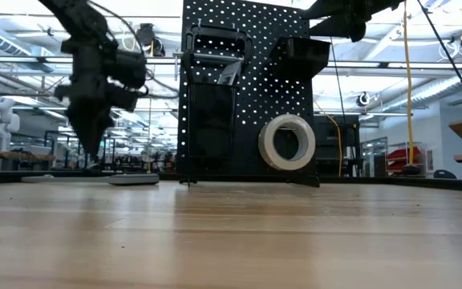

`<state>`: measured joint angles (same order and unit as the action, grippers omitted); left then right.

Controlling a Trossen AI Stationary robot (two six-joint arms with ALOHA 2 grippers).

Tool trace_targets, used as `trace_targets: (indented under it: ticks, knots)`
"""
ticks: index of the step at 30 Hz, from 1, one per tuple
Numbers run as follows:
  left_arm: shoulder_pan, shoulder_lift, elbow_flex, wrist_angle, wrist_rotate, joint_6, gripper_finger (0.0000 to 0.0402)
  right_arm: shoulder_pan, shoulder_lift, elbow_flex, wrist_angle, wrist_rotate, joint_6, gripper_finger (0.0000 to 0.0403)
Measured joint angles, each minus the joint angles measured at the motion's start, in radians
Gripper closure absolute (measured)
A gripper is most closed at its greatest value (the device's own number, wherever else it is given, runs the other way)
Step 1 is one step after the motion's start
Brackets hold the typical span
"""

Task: Hang tools onto peg board
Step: Hang the hacksaw on the pegboard

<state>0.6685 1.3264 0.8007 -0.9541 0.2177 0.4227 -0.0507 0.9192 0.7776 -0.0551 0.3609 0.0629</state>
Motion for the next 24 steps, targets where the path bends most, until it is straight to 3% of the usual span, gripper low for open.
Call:
trace_targets:
  ticks: [9, 17, 24]
  knots:
    - [-0.029, 0.0, -0.14, 0.153, -0.165, 0.057, 0.0236, 0.0, 0.0, 0.0, -0.003, 0.0, -0.003, 0.0106]
    - [-0.03, 0.01, -0.172, 0.182, -0.183, 0.081, 0.0236, 0.0, 0.0, 0.0, 0.001, 0.0, 0.003, 0.0106]
    - [-0.03, 0.114, -0.165, 0.178, -0.174, 0.082, 0.0236, 0.0, 0.0, 0.0, 0.004, -0.001, 0.013, 0.0106]
